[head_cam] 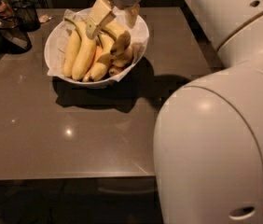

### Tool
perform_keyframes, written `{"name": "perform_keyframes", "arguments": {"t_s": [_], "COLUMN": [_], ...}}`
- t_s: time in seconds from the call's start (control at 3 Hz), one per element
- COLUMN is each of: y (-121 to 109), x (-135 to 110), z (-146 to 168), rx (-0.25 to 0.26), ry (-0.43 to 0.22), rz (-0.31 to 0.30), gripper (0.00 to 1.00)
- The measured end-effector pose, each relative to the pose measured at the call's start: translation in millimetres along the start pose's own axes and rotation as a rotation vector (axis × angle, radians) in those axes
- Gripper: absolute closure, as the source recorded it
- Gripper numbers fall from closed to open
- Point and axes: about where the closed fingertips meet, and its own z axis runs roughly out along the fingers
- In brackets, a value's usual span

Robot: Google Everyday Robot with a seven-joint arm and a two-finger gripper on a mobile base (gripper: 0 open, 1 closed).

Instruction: Pick banana from white bowl

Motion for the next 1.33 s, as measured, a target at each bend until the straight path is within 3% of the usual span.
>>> {"name": "perform_keyframes", "arguments": {"t_s": [1.33], "y": [-15], "x": [-1], "z": [26], "rx": [-0.017], "ry": [0.036], "rz": [0.014], "gripper": [0.19]}}
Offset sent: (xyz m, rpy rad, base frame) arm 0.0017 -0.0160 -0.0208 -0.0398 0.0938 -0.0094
